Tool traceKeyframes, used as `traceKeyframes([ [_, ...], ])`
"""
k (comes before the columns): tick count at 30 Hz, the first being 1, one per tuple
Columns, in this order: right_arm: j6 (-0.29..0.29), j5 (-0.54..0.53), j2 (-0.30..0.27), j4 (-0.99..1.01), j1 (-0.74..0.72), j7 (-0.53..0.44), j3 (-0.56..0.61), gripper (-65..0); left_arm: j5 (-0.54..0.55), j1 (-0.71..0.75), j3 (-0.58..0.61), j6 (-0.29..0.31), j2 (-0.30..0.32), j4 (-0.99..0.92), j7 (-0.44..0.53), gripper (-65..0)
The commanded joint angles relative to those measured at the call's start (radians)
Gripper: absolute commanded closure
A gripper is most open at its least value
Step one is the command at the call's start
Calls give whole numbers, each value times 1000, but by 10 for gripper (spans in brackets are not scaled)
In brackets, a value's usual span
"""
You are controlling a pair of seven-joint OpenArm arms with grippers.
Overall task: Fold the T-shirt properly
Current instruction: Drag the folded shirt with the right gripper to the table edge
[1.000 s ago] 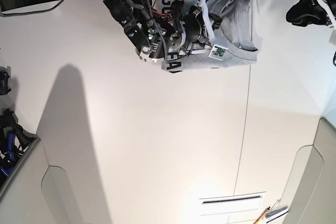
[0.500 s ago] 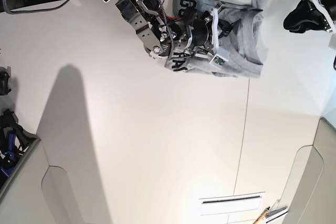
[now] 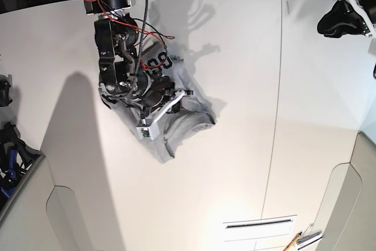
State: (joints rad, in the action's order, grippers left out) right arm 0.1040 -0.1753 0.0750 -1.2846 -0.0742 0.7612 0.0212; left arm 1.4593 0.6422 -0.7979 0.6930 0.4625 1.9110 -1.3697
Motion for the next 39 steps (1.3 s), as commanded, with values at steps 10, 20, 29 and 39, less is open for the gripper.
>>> traceKeyframes([
  [10,-37,142,-98,-32,140,102,-273,0,24,-19,-9,5,27,14,27,-211],
  [20,-19,108,-130,-121,214,111,-407,0,24,-27,-8,5,42,14,27,-211],
  [29,-21,108,-131,-265,305,117,-410,0,24,-27,-8,5,42,14,27,-211],
  [39,-56,157,-131,-270,305,117,-460,0,24,-27,-8,5,42,14,26,-211],
])
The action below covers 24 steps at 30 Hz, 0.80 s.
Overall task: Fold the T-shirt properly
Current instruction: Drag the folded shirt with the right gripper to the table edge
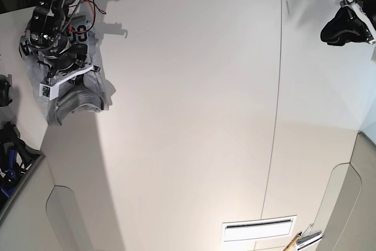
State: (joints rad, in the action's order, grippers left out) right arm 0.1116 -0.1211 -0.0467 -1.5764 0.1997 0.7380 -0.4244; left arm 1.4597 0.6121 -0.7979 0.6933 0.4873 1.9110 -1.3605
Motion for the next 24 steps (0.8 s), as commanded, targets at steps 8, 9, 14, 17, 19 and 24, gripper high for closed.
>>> traceKeyframes([
  [8,-62,48,-30,20,26,126,-88,0,24,2,-8,5,17,14,18,-211],
  [9,-62,43,-37,20,22,126,-88,0,24,2,-8,5,17,14,18,-211],
  [14,-62,43,-48,4,-32,133,-88,0,24,3,-8,5,17,14,18,-211],
  [17,-62,42,-47,-37,-69,145,-88,0,24,3,-8,5,17,14,18,-211],
  [19,-60,42,-47,-77,-91,157,-88,0,24,3,-8,5,17,14,18,-211],
  [24,-39,41,-47,-169,-126,184,-87,0,24,3,-8,5,17,14,18,-211],
])
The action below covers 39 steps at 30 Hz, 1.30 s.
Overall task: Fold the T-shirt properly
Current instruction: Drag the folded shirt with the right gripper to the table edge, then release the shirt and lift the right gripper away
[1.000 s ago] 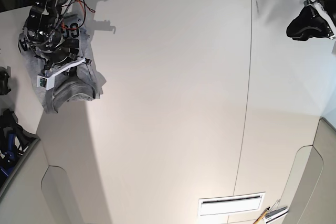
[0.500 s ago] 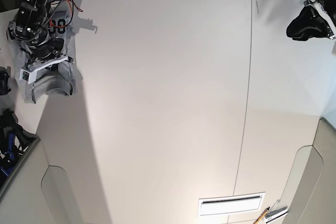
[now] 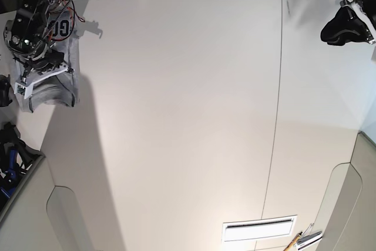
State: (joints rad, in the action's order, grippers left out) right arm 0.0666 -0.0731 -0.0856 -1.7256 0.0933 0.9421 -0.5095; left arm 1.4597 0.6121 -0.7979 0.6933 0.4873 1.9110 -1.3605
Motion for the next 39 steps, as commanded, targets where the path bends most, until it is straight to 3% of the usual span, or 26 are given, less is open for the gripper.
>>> traceKeyframes([
  [1,17,-13,-8,-37,-20,-20,-1,0,24,3,-8,5,17,14,18,-211],
  [7,25,-51,-8,-138,-18,-3,-1,0,24,3,-8,5,16,14,18,-211],
  [12,74,-121,-8,-244,26,21,-1,0,24,3,-8,5,13,14,18,-211],
  [17,167,-232,-8,-402,173,28,4,0,24,3,-8,5,11,14,18,-211],
  [25,260,-373,-17,-612,488,111,8,0,24,15,-8,5,11,14,-36,-211],
  [34,365,-600,-85,-618,744,276,8,0,24,256,-8,5,-11,14,-36,-211],
  [39,439,-695,-156,-618,877,320,8,0,24,406,-8,5,-11,5,-36,-211],
])
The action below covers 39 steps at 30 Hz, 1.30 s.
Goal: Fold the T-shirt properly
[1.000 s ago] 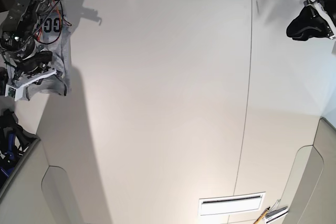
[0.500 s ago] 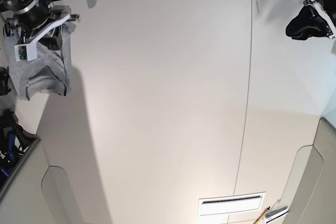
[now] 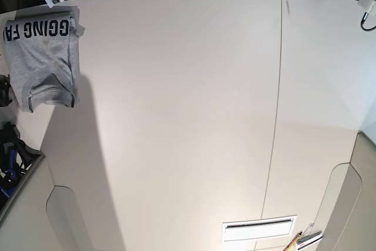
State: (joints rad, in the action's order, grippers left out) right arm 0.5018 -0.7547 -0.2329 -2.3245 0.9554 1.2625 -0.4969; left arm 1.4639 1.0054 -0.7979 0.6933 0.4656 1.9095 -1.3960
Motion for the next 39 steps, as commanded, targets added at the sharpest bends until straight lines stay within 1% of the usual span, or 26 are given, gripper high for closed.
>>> traceKeyframes([
  [1,5,-14,-25,-18,43,-1,-5,0,20,39,-8,5,11,0,0,-211],
  [6,9,-13,-92,12,151,-1,-5,0,20,124,-4,5,11,-88,0,-211],
  [8,27,-13,-113,44,172,-1,1,0,20,130,9,5,11,-143,0,-211],
  [11,30,-12,-144,120,175,-1,37,0,20,127,56,5,16,-235,0,-211],
  [14,50,-12,-175,225,169,-1,124,0,20,127,149,5,32,-328,0,-211],
  [17,56,1,-208,340,159,-5,252,0,20,121,270,5,60,-414,16,-211],
  [20,56,85,-229,467,105,-10,386,0,-3,86,388,5,83,-473,26,-211],
  [24,56,207,-235,679,-12,-39,534,0,-132,5,524,5,86,-519,34,-211],
  [26,56,253,-235,799,-84,-40,599,0,-205,-39,590,5,86,-533,61,-211],
  [33,55,307,-228,1181,-348,-66,809,0,-525,-177,794,5,85,-583,286,-211],
  [35,55,328,-229,1263,-409,-109,861,0,-607,-211,853,5,85,-610,357,-211],
  [37,55,376,-228,1328,-459,-164,906,0,-686,-245,910,5,79,-646,422,-211],
  [39,55,423,-223,1373,-502,-184,939,0,-754,-280,960,5,74,-689,470,-211],
])
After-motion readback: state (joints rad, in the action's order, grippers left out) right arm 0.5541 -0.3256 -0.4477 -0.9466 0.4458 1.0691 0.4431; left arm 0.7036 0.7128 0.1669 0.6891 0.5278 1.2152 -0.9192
